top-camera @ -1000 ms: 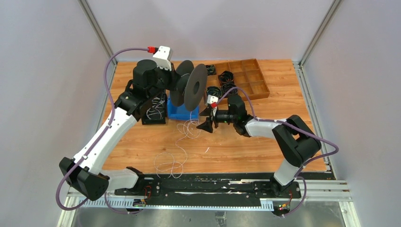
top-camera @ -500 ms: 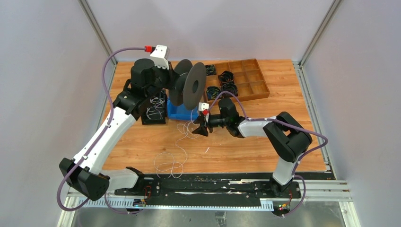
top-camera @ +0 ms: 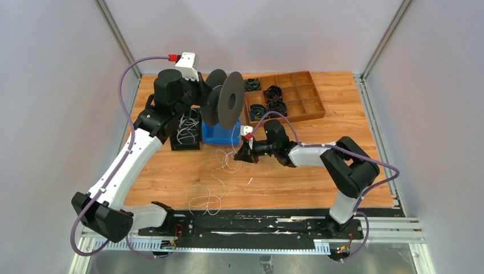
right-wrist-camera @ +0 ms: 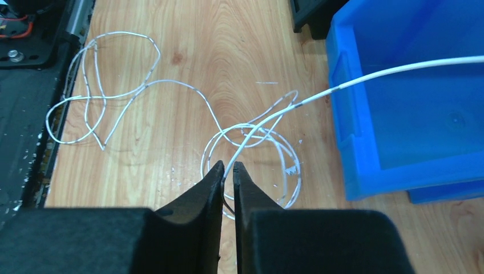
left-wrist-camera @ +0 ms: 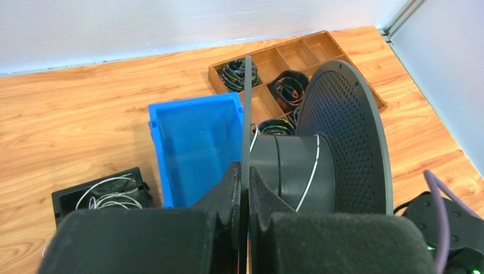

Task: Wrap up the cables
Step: Wrap the cable around the cable reel.

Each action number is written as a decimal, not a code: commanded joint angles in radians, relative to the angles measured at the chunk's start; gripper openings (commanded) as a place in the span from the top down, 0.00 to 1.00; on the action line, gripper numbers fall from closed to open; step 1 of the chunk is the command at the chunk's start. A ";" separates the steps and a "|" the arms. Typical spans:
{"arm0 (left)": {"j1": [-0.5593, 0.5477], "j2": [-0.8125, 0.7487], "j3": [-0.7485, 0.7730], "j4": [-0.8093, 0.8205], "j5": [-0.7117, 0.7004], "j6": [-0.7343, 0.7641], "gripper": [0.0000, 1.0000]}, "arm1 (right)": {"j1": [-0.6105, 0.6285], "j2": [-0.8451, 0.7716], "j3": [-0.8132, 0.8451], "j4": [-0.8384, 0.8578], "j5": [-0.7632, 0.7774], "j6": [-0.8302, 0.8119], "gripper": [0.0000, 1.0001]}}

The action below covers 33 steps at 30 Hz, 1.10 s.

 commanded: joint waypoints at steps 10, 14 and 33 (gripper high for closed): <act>0.002 -0.012 0.038 0.092 -0.082 0.023 1.00 | 0.164 -0.217 0.126 -0.421 0.087 0.035 0.98; -0.016 -0.007 0.030 0.095 -0.107 0.041 1.00 | 0.223 -0.222 0.242 -0.558 0.124 0.035 0.99; -0.104 -0.031 -0.044 0.136 -0.187 0.189 1.00 | 0.243 -0.200 0.795 -1.011 0.310 0.048 0.99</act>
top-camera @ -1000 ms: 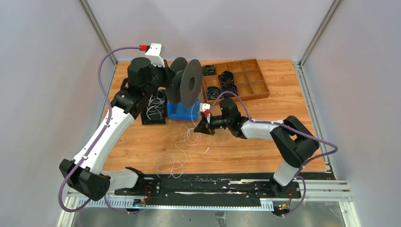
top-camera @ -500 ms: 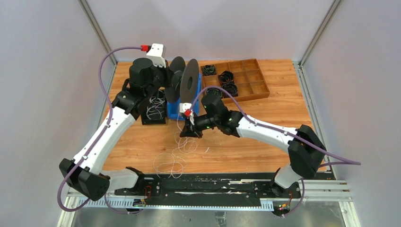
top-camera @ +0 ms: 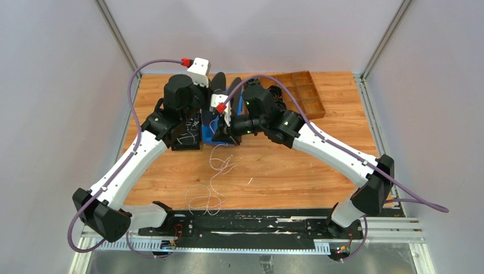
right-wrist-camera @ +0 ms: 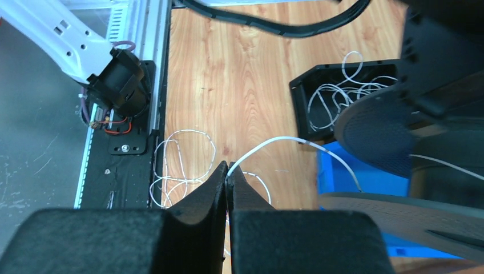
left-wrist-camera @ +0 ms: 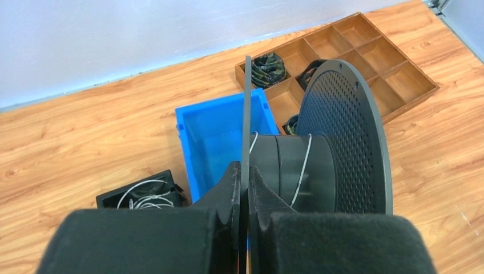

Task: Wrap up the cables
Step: Wrap the cable around the cable reel.

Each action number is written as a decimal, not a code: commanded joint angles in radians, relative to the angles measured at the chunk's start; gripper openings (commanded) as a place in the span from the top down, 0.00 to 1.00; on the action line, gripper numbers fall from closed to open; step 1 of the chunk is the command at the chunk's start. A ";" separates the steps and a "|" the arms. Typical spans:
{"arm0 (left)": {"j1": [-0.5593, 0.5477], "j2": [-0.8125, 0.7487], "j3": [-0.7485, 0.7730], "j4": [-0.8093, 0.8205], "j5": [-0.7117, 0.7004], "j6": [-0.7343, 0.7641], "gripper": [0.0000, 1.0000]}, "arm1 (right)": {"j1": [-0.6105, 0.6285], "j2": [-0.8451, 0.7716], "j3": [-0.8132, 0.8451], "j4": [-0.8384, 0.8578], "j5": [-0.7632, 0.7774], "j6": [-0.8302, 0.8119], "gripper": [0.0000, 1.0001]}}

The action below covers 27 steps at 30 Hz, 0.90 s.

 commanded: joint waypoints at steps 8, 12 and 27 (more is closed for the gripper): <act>-0.019 -0.050 -0.033 0.117 -0.034 0.084 1.00 | -0.039 -0.029 0.159 -0.150 0.127 -0.022 0.99; -0.025 -0.050 -0.045 0.128 -0.048 0.105 1.00 | -0.049 -0.042 0.201 -0.169 0.120 -0.020 0.99; -0.045 -0.049 -0.065 0.148 -0.057 0.158 1.00 | -0.072 -0.066 0.331 -0.244 0.150 -0.050 0.99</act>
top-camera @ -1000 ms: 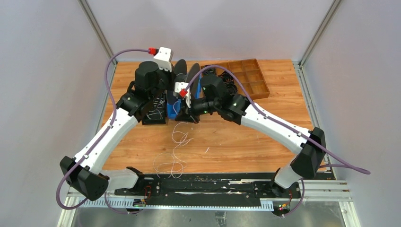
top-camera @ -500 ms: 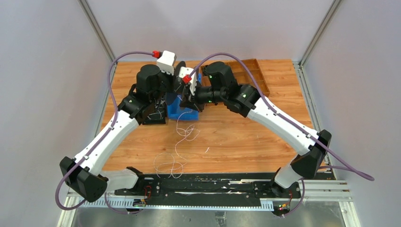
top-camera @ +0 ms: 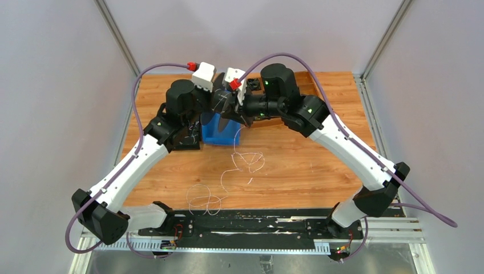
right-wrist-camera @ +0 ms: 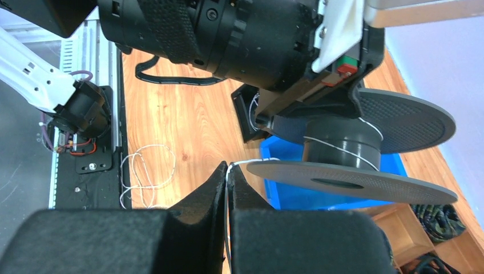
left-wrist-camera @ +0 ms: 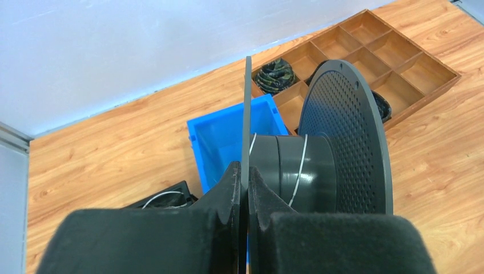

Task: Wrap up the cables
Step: Wrap the cable around the cable reel.

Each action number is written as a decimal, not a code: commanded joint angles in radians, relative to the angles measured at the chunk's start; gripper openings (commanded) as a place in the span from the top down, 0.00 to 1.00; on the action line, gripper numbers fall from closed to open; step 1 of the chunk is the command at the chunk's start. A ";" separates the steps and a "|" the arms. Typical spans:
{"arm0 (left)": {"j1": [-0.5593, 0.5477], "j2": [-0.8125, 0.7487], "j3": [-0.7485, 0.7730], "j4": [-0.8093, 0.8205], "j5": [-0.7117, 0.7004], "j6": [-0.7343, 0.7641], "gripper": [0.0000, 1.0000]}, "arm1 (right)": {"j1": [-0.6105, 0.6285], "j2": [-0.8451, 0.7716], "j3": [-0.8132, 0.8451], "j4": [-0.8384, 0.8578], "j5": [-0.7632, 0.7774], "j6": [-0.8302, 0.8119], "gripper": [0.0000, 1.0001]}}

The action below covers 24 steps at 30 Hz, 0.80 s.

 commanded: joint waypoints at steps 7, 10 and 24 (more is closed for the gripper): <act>-0.010 -0.036 -0.009 0.076 0.043 0.066 1.00 | -0.047 -0.048 0.052 -0.032 0.109 -0.103 0.99; -0.012 -0.040 -0.010 0.071 0.079 0.075 1.00 | -0.056 -0.049 0.050 -0.032 0.145 -0.135 0.98; -0.013 -0.053 -0.011 0.053 0.198 0.093 1.00 | -0.099 -0.027 0.039 0.017 0.359 -0.309 0.99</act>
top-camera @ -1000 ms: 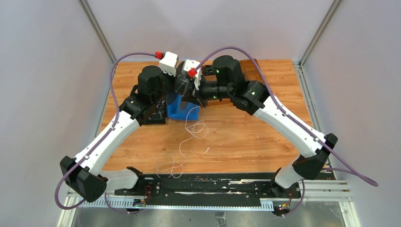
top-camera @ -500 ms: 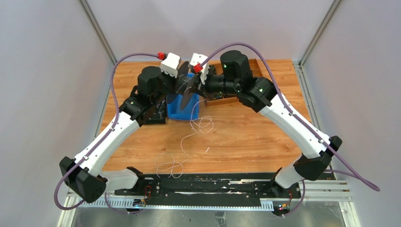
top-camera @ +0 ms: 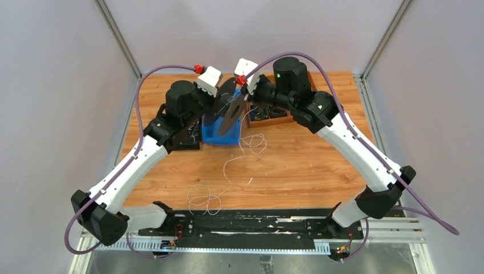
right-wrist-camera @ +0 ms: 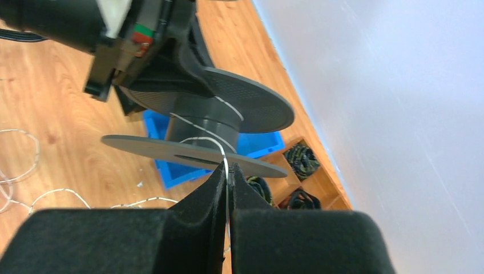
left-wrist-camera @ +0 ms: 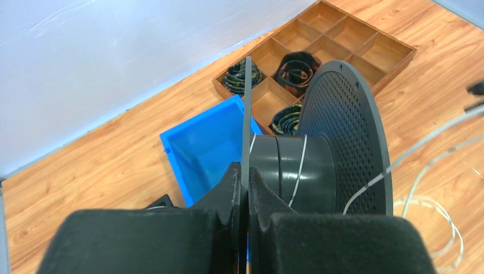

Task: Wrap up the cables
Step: Wrap the cable around the cable reel.

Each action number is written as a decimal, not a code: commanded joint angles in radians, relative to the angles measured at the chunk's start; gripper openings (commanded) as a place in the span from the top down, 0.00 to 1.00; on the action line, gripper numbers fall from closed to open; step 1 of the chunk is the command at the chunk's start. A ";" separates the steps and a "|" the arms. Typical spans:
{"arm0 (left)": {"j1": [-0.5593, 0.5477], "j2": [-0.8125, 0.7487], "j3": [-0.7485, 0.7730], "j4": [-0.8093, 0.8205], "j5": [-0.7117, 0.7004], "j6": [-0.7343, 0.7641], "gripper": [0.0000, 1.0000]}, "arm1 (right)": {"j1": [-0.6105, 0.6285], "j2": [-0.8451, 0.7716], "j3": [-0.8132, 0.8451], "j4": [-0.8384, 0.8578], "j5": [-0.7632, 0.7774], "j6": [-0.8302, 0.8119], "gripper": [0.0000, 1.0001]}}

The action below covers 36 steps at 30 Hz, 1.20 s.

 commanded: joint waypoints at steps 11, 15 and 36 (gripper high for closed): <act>-0.020 -0.051 -0.013 0.038 0.220 0.094 1.00 | -0.113 0.037 0.038 0.083 0.017 -0.124 0.99; -0.023 -0.053 -0.018 0.030 0.266 0.105 1.00 | -0.144 0.047 0.035 0.084 -0.034 -0.140 0.98; -0.025 -0.080 -0.021 0.017 0.392 0.077 1.00 | -0.255 0.011 -0.153 0.163 -0.092 -0.163 0.97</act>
